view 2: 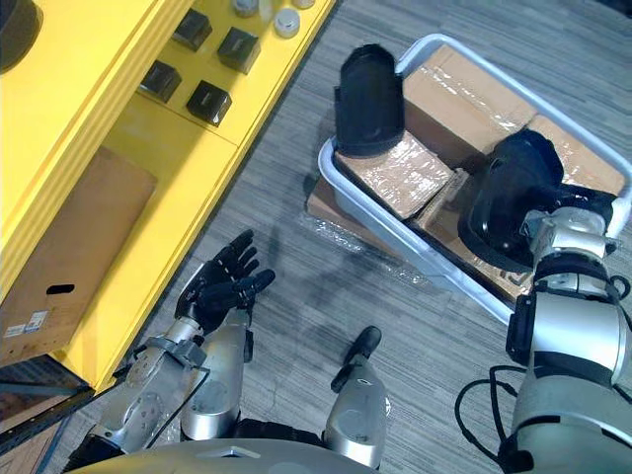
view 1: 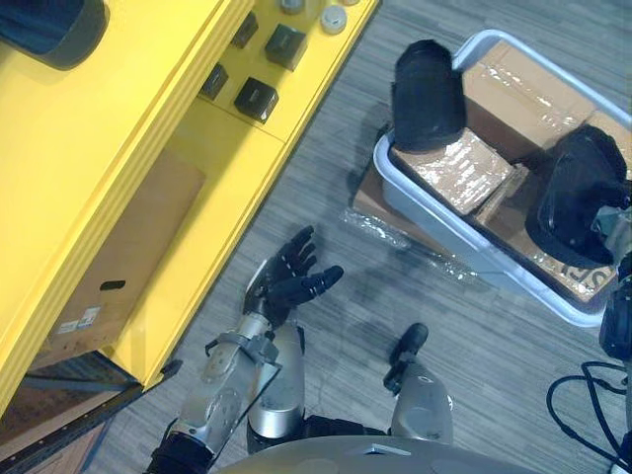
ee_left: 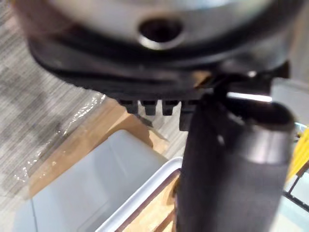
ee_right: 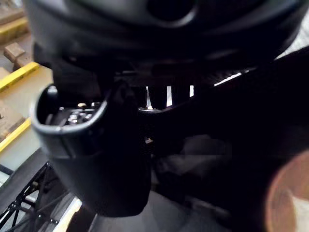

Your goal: Walk over and take three plastic housings, then place them on the shelf

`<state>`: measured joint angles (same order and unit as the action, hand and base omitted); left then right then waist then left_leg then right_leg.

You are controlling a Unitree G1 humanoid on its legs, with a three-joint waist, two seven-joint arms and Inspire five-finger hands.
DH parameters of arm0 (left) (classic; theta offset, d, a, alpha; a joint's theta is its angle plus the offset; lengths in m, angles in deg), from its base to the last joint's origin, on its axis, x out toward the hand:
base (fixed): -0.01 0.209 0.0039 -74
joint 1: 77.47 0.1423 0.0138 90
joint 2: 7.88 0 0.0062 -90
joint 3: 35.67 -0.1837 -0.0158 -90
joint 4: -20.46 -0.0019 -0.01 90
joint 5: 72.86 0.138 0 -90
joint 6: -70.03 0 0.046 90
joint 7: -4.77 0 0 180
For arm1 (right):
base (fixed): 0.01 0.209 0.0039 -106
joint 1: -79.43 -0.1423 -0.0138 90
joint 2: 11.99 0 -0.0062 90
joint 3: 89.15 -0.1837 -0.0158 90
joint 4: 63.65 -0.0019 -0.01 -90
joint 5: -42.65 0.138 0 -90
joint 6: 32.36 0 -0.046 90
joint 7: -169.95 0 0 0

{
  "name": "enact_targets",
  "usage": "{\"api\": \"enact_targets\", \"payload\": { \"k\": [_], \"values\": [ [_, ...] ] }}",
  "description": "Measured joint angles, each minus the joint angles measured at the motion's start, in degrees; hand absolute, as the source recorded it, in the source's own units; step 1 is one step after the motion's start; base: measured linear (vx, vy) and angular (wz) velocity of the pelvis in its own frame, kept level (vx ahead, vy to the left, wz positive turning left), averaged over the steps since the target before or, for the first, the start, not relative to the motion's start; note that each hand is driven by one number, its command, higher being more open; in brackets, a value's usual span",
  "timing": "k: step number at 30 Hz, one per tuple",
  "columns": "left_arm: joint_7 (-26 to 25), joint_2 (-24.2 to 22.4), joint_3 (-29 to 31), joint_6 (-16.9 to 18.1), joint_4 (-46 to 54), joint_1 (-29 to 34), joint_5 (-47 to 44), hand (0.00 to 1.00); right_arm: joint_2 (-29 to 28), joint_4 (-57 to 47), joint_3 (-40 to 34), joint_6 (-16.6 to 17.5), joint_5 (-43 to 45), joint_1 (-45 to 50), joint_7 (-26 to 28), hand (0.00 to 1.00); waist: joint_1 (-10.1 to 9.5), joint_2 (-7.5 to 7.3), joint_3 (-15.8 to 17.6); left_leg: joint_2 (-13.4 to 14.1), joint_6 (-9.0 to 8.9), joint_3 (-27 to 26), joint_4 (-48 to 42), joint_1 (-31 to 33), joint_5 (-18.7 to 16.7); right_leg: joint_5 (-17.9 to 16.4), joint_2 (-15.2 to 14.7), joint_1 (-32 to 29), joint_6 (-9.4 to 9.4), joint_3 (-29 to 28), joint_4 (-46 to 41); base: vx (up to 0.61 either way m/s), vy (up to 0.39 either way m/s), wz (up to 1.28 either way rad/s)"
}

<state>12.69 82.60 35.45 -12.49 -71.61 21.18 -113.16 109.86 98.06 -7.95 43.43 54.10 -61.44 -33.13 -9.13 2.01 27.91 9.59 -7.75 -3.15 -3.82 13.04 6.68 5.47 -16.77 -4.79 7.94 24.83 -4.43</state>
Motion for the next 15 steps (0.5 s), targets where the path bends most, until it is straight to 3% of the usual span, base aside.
{"api": "enact_targets", "payload": {
  "k": [1, 5, 10, 15],
  "values": [
    [0.0, 0.2, 0.3, -0.5, 0.4, 0.3, 0.2, 1.0, -0.7, -0.7, -0.5, 0.1, -1.2, 1.5, -1.7, 0.0, 0.45, -0.63, -0.5, 0.3, -0.22, -0.1, 1.6, -0.7, 1.1, -0.8, 0.4, 0.1, 0.43, -0.1, 0.4, -0.06, -0.085, -0.06],
    [-0.1, 0.2, -0.3, -2.1, 0.4, 1.3, 0.5, 1.0, -1.7, -5.1, -0.8, 0.2, -2.3, 5.5, -6.6, 0.0, 1.51, -0.69, -1.9, 1.2, -0.77, -0.4, 4.7, -2.5, 2.8, -0.9, 1.4, 0.3, 0.36, -0.2, 0.7, -0.05, -0.06, -0.06],
    [0.0, 0.1, 0.0, -2.6, 0.4, 3.0, 0.6, 1.0, -2.1, -18.3, -0.9, 0.9, -4.5, 12.1, -16.1, 0.0, 2.21, -1.34, -6.0, 1.6, -0.92, -2.2, 7.2, -3.9, 3.6, -0.2, 2.0, -0.1, 0.72, -1.5, 1.8, 0.01, -0.022, -0.14],
    [0.3, 0.0, 1.9, -2.7, 0.7, 3.0, 2.8, 1.0, -6.0, -27.8, -1.2, 2.6, -9.0, 17.0, -18.7, 0.0, 3.03, -3.09, -9.7, 1.6, -0.97, -3.6, 8.3, -5.9, 3.6, -0.1, 2.1, 0.7, 0.9, -2.5, 2.6, 0.04, -0.022, -0.11]
  ]
}}
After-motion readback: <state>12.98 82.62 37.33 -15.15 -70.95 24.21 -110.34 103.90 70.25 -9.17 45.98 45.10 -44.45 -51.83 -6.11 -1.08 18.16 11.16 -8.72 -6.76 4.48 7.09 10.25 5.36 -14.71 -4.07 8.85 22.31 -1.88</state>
